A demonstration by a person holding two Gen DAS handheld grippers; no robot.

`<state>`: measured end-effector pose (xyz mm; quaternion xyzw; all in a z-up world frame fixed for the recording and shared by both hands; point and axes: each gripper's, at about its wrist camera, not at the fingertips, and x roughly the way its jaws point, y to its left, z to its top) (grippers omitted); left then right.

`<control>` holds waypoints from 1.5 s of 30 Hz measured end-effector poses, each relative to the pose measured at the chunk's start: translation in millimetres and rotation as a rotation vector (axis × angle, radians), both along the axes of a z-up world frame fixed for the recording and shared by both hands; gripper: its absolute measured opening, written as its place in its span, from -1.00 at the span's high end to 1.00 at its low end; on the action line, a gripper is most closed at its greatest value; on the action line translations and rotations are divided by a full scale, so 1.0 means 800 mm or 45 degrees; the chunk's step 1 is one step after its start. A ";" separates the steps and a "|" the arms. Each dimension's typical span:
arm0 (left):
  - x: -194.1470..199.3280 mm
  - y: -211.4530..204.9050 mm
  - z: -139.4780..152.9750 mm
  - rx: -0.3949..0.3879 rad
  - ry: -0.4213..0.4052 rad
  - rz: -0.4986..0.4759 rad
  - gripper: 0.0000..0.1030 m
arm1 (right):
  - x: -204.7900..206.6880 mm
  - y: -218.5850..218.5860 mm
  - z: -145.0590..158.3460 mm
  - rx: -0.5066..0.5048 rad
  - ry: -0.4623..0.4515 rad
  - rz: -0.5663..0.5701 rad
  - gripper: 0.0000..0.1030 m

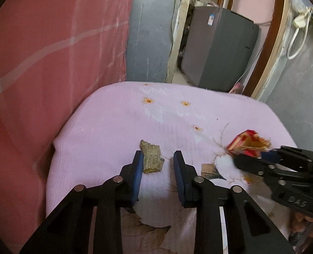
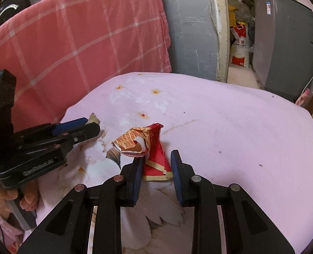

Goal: Collect trash
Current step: 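Grasp the small brown scrap with the left tool while the right tool grasps the red packet, then lift both held items and carry them over the blue bucket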

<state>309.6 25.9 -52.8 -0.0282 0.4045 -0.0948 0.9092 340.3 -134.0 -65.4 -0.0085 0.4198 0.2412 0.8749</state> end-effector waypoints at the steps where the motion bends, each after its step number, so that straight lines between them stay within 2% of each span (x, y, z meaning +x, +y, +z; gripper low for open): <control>1: 0.001 -0.001 -0.001 0.010 0.006 0.005 0.59 | -0.001 -0.001 0.000 0.001 -0.001 -0.001 0.53; 3: 0.004 -0.001 -0.004 0.026 0.016 0.022 0.67 | -0.004 -0.002 0.000 0.007 -0.003 -0.003 0.53; 9: 0.003 -0.012 -0.006 0.065 0.017 0.039 0.70 | -0.020 -0.016 0.007 0.037 -0.043 -0.017 0.54; 13: -0.010 -0.019 0.003 -0.050 0.020 0.020 0.71 | -0.037 -0.031 0.020 0.074 -0.094 -0.035 0.54; 21: -0.045 -0.051 0.043 -0.101 -0.152 -0.008 0.71 | -0.082 -0.074 0.057 0.179 -0.280 -0.131 0.54; 30: -0.074 -0.102 0.099 -0.198 -0.376 -0.062 0.71 | -0.127 -0.127 0.114 0.190 -0.523 -0.243 0.54; 38: -0.086 -0.164 0.140 -0.255 -0.525 -0.152 0.71 | -0.159 -0.191 0.146 0.184 -0.633 -0.350 0.54; 45: -0.103 -0.226 0.156 -0.284 -0.611 -0.226 0.71 | -0.184 -0.251 0.161 0.160 -0.707 -0.462 0.54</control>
